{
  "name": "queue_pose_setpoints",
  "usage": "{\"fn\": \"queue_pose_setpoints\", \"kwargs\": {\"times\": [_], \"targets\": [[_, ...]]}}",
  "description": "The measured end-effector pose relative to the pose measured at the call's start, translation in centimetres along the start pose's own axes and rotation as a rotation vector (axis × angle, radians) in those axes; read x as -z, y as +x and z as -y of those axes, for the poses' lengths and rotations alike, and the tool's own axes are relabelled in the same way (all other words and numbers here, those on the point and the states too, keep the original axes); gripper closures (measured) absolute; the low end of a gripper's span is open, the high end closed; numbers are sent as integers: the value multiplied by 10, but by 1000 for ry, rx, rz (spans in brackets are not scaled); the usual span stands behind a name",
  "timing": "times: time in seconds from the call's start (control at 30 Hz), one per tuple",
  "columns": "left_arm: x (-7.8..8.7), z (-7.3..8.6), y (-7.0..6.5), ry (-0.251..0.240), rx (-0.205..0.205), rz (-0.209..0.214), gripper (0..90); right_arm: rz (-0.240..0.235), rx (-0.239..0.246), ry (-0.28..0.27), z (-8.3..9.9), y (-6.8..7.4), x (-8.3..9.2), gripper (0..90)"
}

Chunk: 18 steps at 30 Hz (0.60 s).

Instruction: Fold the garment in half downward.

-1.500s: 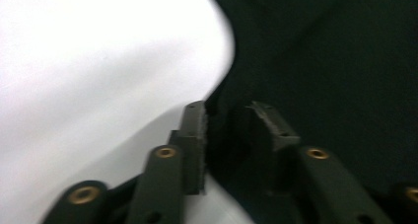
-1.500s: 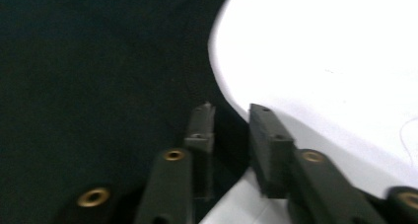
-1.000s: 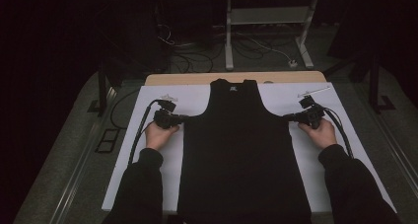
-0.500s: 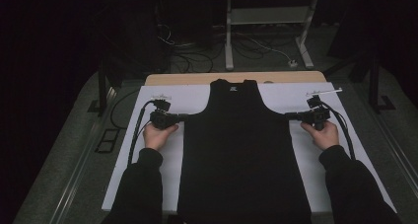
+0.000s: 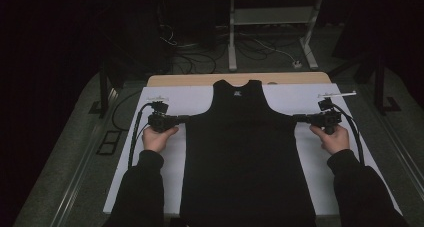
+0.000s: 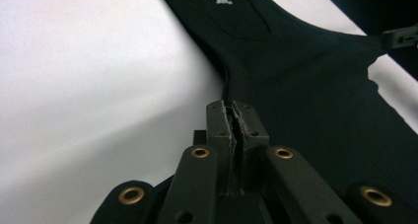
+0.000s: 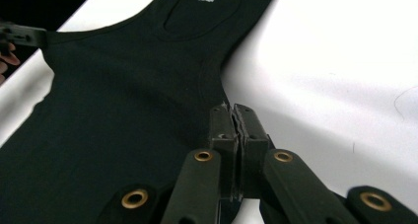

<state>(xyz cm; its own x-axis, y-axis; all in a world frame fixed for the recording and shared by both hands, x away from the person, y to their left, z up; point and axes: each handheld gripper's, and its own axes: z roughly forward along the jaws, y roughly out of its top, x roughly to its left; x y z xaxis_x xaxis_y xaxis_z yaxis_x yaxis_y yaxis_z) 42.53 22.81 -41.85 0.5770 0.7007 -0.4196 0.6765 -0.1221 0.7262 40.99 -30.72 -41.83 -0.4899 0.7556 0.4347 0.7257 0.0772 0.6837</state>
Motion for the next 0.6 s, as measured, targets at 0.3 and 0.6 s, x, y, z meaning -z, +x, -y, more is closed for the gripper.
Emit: {"fn": "queue_pose_setpoints", "kwargs": {"times": [0.3, 0.6], "targets": [[7, 6, 0, -2, 17, 9, 852, 2, -6, -14, 3, 3, 9, 867], [12, 10, 0, -3, 30, 17, 851, 2, -10, -14, 10, 7, 15, 866]]}}
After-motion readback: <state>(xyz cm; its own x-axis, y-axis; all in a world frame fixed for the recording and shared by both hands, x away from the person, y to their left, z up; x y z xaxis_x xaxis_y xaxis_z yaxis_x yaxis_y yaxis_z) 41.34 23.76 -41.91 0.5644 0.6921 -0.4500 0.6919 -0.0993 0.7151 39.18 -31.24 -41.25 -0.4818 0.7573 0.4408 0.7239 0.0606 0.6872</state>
